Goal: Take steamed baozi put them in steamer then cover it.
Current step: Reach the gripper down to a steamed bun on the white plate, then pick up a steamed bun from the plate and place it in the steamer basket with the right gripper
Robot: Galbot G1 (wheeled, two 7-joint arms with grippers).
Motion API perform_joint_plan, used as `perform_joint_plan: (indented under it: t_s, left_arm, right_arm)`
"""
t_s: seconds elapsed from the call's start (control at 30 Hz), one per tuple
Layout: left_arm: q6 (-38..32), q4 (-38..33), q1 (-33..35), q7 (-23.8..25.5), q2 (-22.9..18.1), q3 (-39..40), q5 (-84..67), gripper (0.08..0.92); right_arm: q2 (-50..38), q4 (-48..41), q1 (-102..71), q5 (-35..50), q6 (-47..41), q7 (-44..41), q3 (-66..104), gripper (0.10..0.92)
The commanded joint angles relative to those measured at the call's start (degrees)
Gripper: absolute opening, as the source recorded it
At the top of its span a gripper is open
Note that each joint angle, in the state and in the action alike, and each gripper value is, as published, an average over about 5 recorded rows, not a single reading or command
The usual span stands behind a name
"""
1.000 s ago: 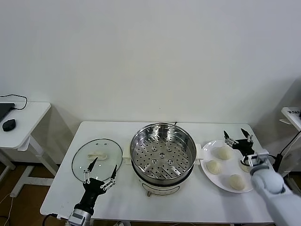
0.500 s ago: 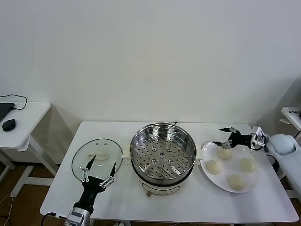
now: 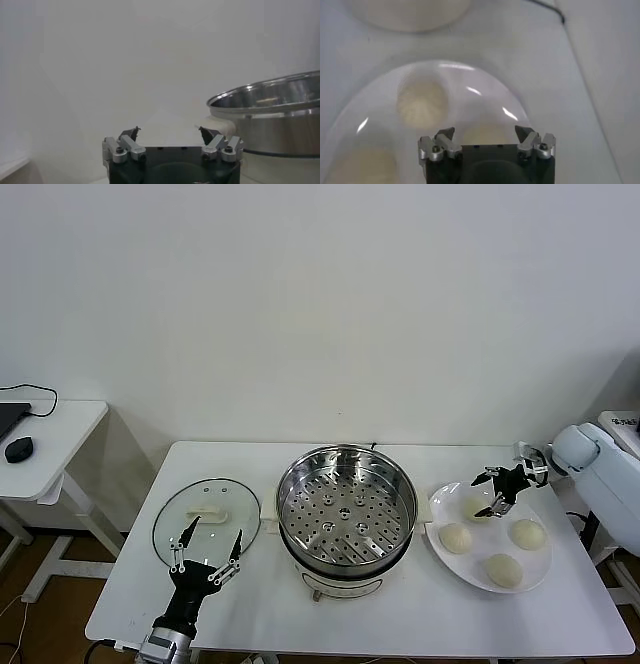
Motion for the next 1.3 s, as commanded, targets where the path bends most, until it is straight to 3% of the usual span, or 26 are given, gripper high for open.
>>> perform_joint_plan:
  t_s: [0.03, 0.4, 0.67, 0.83, 1.0, 1.3]
  left_arm:
    - [0.05, 0.23, -0.12, -0.12, -0.12, 0.03, -0.09, 0.823]
    - [-0.02, 0.61, -0.23, -0.26, -0.2, -0.15, -0.25, 0.823]
    - [-0.09, 0.66, -0.26, -0.36, -0.09, -0.48, -0.5, 0.823]
    - [0.1, 0.38, -0.35, -0.41, 0.05, -0.56, -0.63, 0.823]
    - [0.2, 0.22, -0.64, -0.46, 0.17, -0.47, -0.66, 0.823]
    - [0.15, 0.01, -0.79, -0.59, 0.32, -0.55, -0.85, 0.823]
  right_arm:
    - [3.44, -5.13, 3.07, -6.37, 0.69, -0.09, -3.75, 0.823]
    - [6.12, -7.07, 1.69, -7.88, 1.51, 2.33, -3.45, 0.803]
    - [5.52, -4.82, 2.03, -7.53, 1.7, 1.99, -4.83, 0.64]
    - [2.48, 2.53, 6.26, -5.23, 2.58, 0.63, -8.64, 0.628]
    - [0.4, 13.76, 15.84, -3.4, 10.97, -0.84, -14.85, 0.628]
    - [8.19, 25.32, 31.01, -2.82, 24.96, -0.75, -25.42, 0.625]
